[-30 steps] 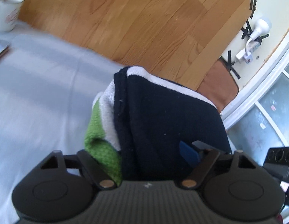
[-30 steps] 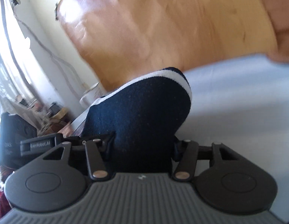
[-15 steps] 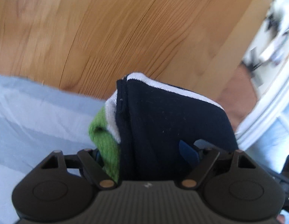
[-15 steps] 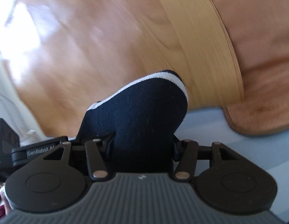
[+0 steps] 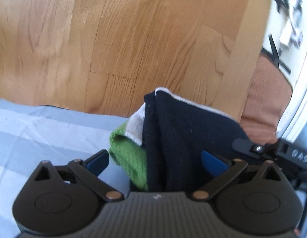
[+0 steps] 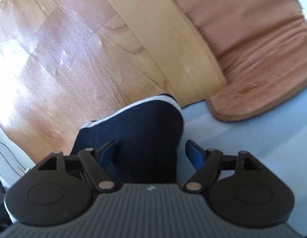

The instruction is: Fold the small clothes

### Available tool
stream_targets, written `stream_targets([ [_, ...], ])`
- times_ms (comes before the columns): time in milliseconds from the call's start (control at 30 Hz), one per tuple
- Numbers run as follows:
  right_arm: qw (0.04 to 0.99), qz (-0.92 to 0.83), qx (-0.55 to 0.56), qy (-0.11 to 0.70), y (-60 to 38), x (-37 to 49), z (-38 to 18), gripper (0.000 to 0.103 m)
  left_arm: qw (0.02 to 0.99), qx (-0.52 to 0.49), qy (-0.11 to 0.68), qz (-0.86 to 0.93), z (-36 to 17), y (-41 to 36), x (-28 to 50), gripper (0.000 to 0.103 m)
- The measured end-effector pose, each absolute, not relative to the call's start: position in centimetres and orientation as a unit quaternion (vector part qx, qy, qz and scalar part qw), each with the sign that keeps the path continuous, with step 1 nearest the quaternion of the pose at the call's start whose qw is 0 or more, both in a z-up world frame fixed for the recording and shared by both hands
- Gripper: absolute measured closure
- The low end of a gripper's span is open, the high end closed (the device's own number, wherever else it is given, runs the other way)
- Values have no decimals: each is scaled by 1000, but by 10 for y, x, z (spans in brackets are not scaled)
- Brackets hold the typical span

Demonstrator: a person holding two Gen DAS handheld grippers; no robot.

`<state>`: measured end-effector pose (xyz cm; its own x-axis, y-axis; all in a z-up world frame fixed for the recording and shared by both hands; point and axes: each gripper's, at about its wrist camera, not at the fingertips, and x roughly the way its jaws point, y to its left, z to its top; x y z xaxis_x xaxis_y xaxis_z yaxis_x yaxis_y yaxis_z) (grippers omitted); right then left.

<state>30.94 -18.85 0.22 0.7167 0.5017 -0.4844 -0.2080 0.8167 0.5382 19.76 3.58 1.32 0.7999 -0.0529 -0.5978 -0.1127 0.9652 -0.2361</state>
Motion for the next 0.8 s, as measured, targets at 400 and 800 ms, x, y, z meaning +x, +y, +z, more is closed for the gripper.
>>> stream_targets([
  [400, 915, 165, 200, 309, -211, 199, 13, 24, 939, -131, 316, 45, 25, 24, 95, 1],
  [800, 934, 178, 143, 273, -199, 116, 19, 24, 942, -73, 319, 77, 28, -5, 43, 0],
])
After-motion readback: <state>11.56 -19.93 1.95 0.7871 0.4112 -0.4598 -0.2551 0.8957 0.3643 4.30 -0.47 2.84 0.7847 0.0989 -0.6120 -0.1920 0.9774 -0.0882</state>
